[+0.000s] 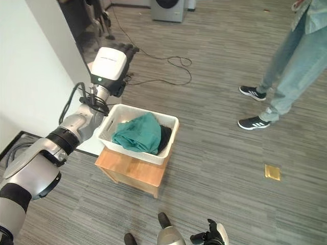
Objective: Pick up bed clothes into laundry basket.
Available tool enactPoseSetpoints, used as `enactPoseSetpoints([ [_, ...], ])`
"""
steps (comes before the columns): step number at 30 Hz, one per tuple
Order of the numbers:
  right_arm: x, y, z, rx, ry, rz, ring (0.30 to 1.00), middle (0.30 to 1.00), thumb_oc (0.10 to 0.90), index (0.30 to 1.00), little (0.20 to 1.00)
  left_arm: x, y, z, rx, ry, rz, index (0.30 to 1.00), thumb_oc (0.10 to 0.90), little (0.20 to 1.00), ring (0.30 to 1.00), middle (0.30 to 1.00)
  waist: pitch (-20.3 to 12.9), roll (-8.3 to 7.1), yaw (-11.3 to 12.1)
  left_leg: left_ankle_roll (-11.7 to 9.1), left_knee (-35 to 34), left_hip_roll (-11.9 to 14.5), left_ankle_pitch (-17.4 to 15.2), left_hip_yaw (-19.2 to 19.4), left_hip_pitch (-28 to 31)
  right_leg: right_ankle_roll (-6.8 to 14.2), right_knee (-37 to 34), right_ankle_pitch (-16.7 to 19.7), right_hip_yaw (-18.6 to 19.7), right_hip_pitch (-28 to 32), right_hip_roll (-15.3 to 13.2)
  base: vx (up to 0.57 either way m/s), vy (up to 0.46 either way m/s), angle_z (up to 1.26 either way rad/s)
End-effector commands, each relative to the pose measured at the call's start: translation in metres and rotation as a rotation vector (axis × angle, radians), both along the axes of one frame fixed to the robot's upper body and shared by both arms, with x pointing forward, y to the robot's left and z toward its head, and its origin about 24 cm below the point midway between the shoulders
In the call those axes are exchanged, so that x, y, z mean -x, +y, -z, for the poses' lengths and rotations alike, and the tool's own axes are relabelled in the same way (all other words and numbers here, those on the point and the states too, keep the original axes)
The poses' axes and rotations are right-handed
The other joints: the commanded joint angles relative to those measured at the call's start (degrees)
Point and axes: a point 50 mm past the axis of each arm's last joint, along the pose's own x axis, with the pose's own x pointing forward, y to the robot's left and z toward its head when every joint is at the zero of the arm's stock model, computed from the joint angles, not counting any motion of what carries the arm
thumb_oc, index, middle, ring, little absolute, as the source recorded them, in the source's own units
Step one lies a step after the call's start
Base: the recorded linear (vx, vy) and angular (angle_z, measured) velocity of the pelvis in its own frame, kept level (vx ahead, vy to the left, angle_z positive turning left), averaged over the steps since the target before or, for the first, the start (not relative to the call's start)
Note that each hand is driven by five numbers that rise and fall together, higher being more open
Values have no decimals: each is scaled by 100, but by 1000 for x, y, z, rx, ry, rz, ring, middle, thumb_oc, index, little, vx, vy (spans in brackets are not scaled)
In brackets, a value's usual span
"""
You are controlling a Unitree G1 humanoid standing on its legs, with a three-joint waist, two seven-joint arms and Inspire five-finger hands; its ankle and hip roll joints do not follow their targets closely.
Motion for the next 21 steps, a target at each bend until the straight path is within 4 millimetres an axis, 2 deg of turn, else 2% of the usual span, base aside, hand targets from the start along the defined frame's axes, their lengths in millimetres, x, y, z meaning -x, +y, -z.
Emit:
enactPoseSetpoints([
  [1,7,-7,-1,33,17,-64,900,900,800,900,900,7,61,-58,143,-205,-156,900,800,900,900,900,-722,-219,357,-378,40,325,-394,-371,-132,377,107,-646,-322,112,-287,-22,-54,31],
  [4,6,1,2,16,41,-105,900,900,800,900,900,15,92,-46,193,-193,-214,900,800,900,900,900,-698,-253,626,-391,40,309,-318,-558,-161,320,110,-699,-506,187,-253,-26,-38,37],
  [5,6,1,2,17,42,-107,900,900,800,900,900,15,93,-46,194,-192,-216,900,800,900,900,900,-700,-249,610,-392,40,308,-318,-566,-160,319,109,-702,-514,193,-254,-25,-28,24],
  [7,8,9,4,2,56,-134,900,900,800,900,900,26,116,-37,232,-206,-258,900,800,900,900,900,-685,-286,839,-407,40,306,-269,-728,-183,274,102,-756,-689,285,-241,-18,-35,39],
  [10,6,14,5,-7,49,-160,900,900,800,900,900,38,143,-31,249,-220,-330,900,800,900,900,900,-678,-299,1060,-432,40,290,-193,-925,-237,223,101,-829,-911,377,-223,-6,-27,45],
  [12,1,16,3,-11,37,-179,900,900,800,900,900,46,161,-26,259,-219,-383,900,800,900,900,900,-661,-300,1167,-448,40,292,-149,-1037,-255,195,121,-863,-1064,426,-209,-1,-26,49],
  [13,2,16,3,-11,37,-180,900,900,800,900,900,46,162,-26,259,-219,-385,900,800,900,900,900,-660,-296,1148,-449,40,292,-148,-1049,-253,194,121,-867,-1076,434,-209,-15,-25,26],
  [15,-5,20,2,-15,24,-209,900,900,800,900,900,58,183,-17,280,-213,-443,900,800,900,900,900,-620,-292,1281,-470,40,295,-106,-1154,-270,162,144,-909,-1215,490,-195,-14,-38,39],
  [17,-12,22,0,-20,5,-215,900,900,800,900,900,83,217,5,334,-192,-533,900,800,900,900,900,-548,-301,1535,-504,40,288,-42,-1262,-297,132,113,-951,-1421,574,-173,-17,-43,44],
  [18,-12,21,0,-17,8,-220,900,900,800,900,900,86,219,6,337,-191,-538,900,800,900,900,900,-551,-283,1503,-505,40,288,-44,-1262,-290,132,114,-954,-1422,580,-174,-10,-12,35],
  [19,-15,21,-1,-16,5,-222,900,900,800,900,900,98,230,22,367,-163,-572,900,800,900,900,900,-521,-272,1565,-507,40,287,-19,-1287,-304,127,106,-968,-1456,589,-171,-29,9,27],
  [20,-21,23,-2,-21,0,-228,900,900,800,900,900,112,239,48,459,-115,-598,900,800,900,900,900,-455,-269,1676,-517,40,283,25,-1297,-341,113,97,-979,-1510,593,-186,-101,94,30],
  [21,-32,27,-7,-28,-38,-229,900,900,800,900,900,129,233,105,768,-30,-589,900,800,900,900,900,-245,-272,1805,-519,71,284,110,-1179,-435,117,78,-1024,-1670,636,-291,-213,139,20],
])
